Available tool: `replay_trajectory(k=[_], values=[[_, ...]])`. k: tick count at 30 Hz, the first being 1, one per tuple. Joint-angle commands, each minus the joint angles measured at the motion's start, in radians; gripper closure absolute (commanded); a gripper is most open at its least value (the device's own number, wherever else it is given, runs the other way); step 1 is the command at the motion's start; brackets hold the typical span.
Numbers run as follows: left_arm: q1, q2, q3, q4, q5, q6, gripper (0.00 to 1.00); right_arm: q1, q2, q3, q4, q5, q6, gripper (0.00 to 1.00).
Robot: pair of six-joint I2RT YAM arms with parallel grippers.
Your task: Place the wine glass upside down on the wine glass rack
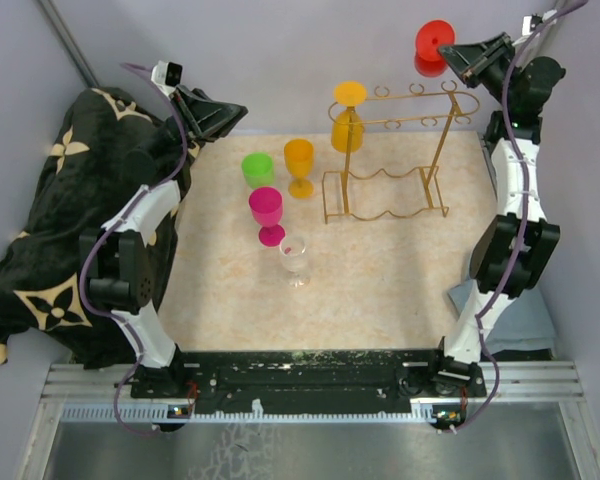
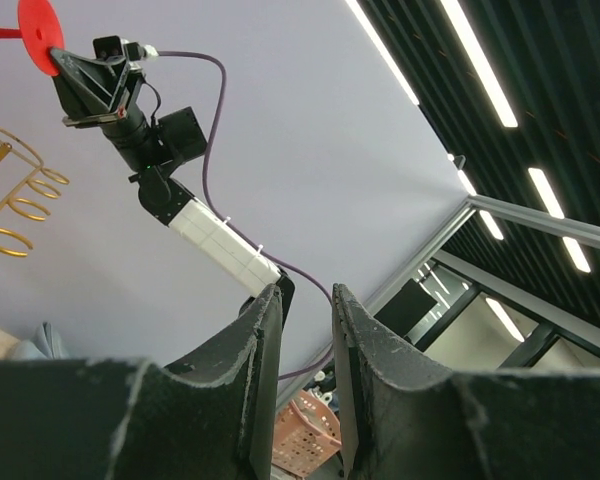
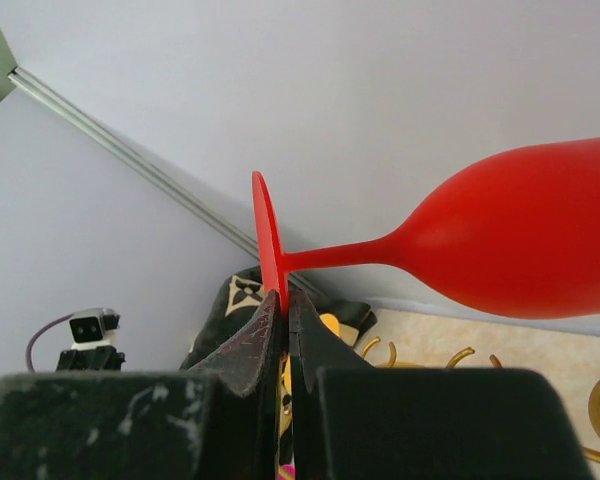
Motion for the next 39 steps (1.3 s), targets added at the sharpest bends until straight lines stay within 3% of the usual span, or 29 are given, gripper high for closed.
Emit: replay_trajectory(k=[1, 18, 39], values=[[0.004, 0.006, 0.025, 0.059, 0.021, 0.021, 0.67, -0.001, 0.027, 0.076, 0.069, 0.019, 0.03, 1.0], [0.004, -0.008, -0.004, 0.054, 0.025, 0.028, 0.68, 0.097, 0.115, 0.137, 0.055, 0.006, 0.083, 1.0], [0.004, -0.012, -0.013, 0.068, 0.021, 0.015, 0.68, 0.164, 0.127, 0.18, -0.186, 0.027, -0.006, 1.0]])
